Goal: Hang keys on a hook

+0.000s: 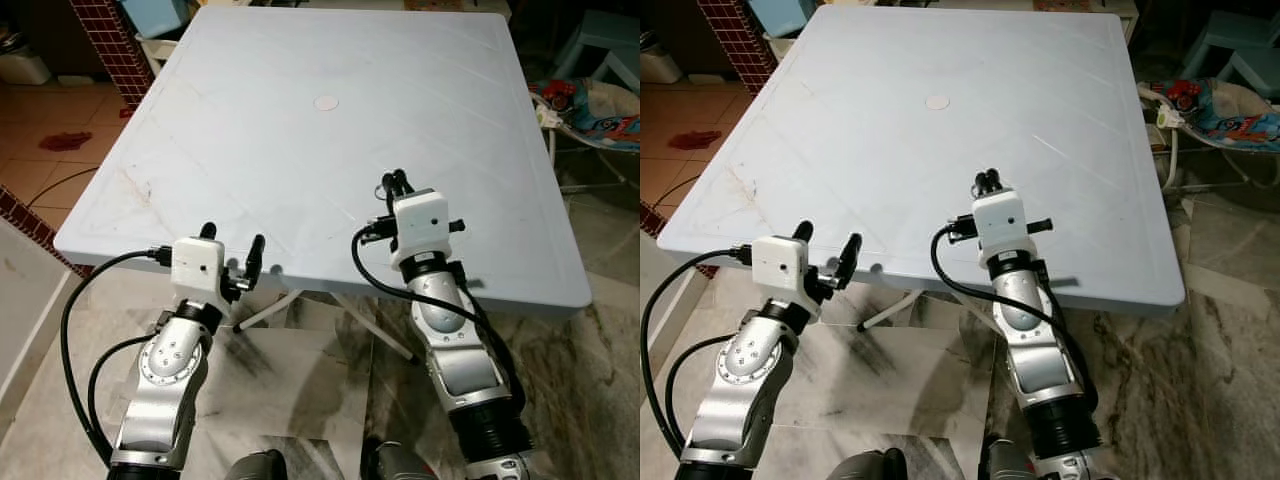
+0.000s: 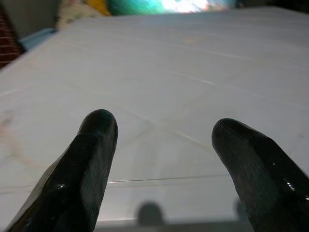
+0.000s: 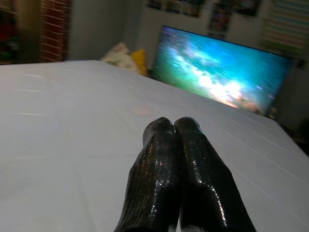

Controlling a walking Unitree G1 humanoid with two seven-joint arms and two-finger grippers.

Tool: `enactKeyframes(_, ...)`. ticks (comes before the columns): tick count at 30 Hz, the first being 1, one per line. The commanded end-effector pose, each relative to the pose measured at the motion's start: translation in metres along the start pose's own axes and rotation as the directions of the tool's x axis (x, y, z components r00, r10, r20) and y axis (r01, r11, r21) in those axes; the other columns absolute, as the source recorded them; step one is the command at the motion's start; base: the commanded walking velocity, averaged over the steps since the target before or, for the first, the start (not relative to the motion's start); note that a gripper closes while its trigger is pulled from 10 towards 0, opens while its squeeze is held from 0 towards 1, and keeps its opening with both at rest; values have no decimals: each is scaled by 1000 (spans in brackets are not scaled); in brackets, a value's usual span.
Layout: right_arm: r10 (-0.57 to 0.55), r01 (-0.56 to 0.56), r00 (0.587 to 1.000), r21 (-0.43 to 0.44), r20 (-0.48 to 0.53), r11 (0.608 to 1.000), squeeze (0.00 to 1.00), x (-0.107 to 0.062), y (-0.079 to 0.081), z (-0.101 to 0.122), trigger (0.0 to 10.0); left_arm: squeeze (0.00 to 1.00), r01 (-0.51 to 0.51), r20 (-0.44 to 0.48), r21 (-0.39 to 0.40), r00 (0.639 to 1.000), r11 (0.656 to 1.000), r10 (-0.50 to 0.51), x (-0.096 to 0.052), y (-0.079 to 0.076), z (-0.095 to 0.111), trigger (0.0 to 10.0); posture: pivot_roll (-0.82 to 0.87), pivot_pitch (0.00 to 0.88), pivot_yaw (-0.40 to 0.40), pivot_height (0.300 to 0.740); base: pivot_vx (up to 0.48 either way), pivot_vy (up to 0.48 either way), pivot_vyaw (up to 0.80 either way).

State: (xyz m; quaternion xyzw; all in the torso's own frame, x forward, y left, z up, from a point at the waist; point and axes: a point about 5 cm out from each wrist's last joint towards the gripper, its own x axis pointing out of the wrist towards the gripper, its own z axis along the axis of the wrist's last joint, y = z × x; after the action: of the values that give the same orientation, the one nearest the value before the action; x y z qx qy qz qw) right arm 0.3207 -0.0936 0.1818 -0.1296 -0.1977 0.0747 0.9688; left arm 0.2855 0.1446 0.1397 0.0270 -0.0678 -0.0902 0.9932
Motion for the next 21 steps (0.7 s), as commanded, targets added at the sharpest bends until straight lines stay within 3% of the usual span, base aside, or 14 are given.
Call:
enactKeyframes(1,35,-35,999,9,33,999,0,2,9,9,10000,0,-35,-31,14,999,999,36,-5,6,-8,10000,8,160,59,740,0,0,800)
enactKeyframes(21,115,-115,993,41,15,992,0,-4,16,9,10000,0,-177,-81,75,980,981,183,-4,16,-19,10000,-10,165,32,740,0,0,800)
